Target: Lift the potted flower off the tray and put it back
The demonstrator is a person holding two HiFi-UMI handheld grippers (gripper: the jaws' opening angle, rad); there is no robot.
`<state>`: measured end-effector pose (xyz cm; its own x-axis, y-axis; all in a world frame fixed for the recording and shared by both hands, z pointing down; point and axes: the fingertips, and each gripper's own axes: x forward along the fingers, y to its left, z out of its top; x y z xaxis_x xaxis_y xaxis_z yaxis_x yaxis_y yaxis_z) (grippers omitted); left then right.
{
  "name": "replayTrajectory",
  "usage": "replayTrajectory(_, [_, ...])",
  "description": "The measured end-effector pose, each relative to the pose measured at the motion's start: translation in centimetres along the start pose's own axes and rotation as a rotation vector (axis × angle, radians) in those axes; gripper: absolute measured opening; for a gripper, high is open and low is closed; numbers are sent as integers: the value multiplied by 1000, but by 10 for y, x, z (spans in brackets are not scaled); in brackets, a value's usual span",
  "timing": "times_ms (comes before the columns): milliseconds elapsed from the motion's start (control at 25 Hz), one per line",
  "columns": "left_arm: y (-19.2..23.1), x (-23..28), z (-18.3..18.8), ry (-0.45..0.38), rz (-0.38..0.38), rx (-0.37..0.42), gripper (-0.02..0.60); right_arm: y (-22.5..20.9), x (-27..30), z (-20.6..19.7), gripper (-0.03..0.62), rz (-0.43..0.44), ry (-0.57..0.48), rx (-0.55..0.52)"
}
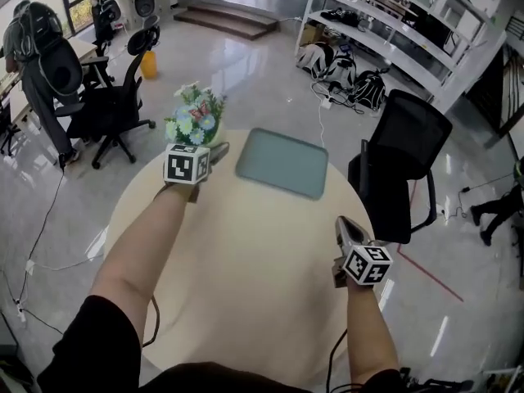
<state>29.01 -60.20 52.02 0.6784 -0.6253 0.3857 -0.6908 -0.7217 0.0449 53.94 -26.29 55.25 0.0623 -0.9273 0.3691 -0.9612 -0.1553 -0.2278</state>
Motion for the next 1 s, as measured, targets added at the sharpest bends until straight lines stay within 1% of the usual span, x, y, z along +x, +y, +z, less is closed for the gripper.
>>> replayTrajectory(160, [-54, 55, 21, 9, -52, 25, 529, -45, -19, 6, 14, -42, -34, 28])
replayTrajectory(360, [-100, 118, 22, 38, -83, 32, 529, -88, -41, 0, 14, -85, -64, 65])
replayTrajectory(520, [-130, 166, 7, 75, -105, 29, 529, -120, -50, -12, 14, -110, -85, 89])
replayTrajectory(720, [-167, 215, -15, 100, -110, 42, 529, -155, -61, -30, 14, -127, -113, 118])
replayTrajectory(880, [-183, 239, -32, 115, -121, 55, 529, -160, -68, -38, 14, -137, -128, 92])
replayTrajectory(1000, [-192, 254, -46, 136, -124, 71, 529, -162, -71, -43, 14, -136, -144, 108])
